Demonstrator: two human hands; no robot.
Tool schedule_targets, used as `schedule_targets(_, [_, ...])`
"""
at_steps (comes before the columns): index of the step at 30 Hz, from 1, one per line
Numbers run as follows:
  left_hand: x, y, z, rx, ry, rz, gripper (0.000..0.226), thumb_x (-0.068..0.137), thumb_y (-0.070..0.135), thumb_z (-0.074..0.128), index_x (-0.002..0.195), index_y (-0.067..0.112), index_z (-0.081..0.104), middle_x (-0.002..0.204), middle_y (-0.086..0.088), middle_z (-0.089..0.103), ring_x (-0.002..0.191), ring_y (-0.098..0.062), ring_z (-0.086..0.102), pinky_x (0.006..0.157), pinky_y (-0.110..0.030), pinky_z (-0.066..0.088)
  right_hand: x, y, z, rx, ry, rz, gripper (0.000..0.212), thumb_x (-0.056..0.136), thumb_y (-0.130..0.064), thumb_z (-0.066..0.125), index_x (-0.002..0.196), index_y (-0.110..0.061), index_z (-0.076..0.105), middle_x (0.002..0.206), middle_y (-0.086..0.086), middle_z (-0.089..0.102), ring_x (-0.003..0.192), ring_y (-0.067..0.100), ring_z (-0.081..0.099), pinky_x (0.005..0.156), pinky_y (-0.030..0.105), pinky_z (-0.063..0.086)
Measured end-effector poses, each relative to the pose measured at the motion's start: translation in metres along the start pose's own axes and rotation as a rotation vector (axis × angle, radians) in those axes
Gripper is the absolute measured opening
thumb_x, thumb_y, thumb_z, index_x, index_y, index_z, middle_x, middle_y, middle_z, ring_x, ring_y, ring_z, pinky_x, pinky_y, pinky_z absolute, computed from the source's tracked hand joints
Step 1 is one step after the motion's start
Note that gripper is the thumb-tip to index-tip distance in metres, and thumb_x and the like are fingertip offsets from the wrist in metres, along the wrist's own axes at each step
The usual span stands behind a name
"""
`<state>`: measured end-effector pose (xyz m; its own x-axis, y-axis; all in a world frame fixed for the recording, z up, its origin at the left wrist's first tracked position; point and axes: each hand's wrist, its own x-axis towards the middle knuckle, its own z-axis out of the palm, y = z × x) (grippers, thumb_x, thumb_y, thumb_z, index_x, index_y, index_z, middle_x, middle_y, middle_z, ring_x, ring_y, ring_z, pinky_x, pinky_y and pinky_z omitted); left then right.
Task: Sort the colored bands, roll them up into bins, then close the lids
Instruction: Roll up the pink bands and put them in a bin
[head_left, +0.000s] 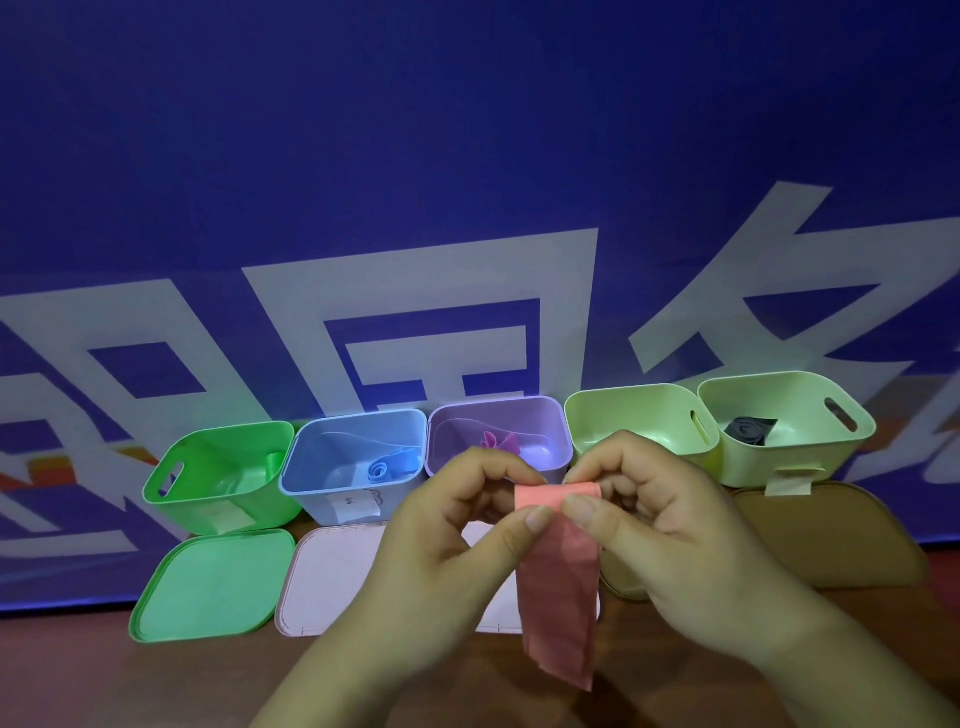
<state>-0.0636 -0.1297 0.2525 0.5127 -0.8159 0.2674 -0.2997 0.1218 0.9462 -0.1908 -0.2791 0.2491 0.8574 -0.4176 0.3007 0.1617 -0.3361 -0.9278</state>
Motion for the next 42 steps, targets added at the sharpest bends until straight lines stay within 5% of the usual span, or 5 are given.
schedule_targets(10, [0.0031,0.0011,-0.0015,0.026,0.027,0.037,0.019,0.078,0.029,0.075,0.096,0.032,0.072,0.091,0.003,0.073,0.084,-0.016,0.067,0.079,-0.022,0.051,0.0004,-0.0012,0.0006,0.141,-0.046,0.061,0.004,0.087,-0.024,0.062,0.089,-0.026,0.065,0.064,0.002,0.059,0.060,0.010,0.051,0.059,0.020,0.043])
schedule_targets(16, [0.0043,-0.0007,0.0003,0.024,0.052,0.066,0.016,0.077,0.031,0.075,0.093,0.032,0.073,0.087,-0.006,0.072,0.081,-0.022,0.067,0.077,-0.027,0.053,0.0013,-0.0027,-0.0008,0.198,-0.050,0.117,0.022,0.083,-0.042,0.063,0.091,-0.021,0.066,0.077,0.029,0.061,0.070,0.040,0.057,0.069,0.047,0.050])
schedule_targets(25, [0.0045,-0.0030,0.0037,-0.082,0.080,-0.001,0.016,0.077,0.034,0.074,0.090,0.025,0.073,0.077,-0.012,0.068,0.073,-0.021,0.063,0.074,-0.036,0.050,-0.0003,-0.0049,-0.0026,0.012,-0.004,0.053,0.023,0.077,-0.043,0.071,0.097,-0.033,0.067,0.087,-0.002,0.070,0.082,0.019,0.066,0.077,0.035,0.057])
schedule_targets(30, [0.0052,-0.0030,0.0041,-0.103,0.078,-0.027,0.017,0.077,0.035,0.073,0.088,0.023,0.072,0.076,-0.014,0.066,0.072,-0.023,0.062,0.074,-0.039,0.050,-0.0015,-0.0041,-0.0017,-0.001,0.038,0.009,0.027,0.077,-0.026,0.076,0.099,-0.039,0.068,0.093,-0.004,0.071,0.086,0.017,0.068,0.079,0.029,0.056])
schedule_targets(42, [0.0054,-0.0020,0.0003,-0.057,0.014,-0.018,0.016,0.083,0.033,0.071,0.096,0.023,0.071,0.084,-0.016,0.068,0.078,-0.032,0.063,0.077,-0.039,0.053,0.0014,-0.0028,-0.0021,0.034,0.035,0.056,0.030,0.073,-0.053,0.075,0.095,-0.033,0.071,0.084,0.004,0.071,0.079,0.023,0.068,0.074,0.039,0.058])
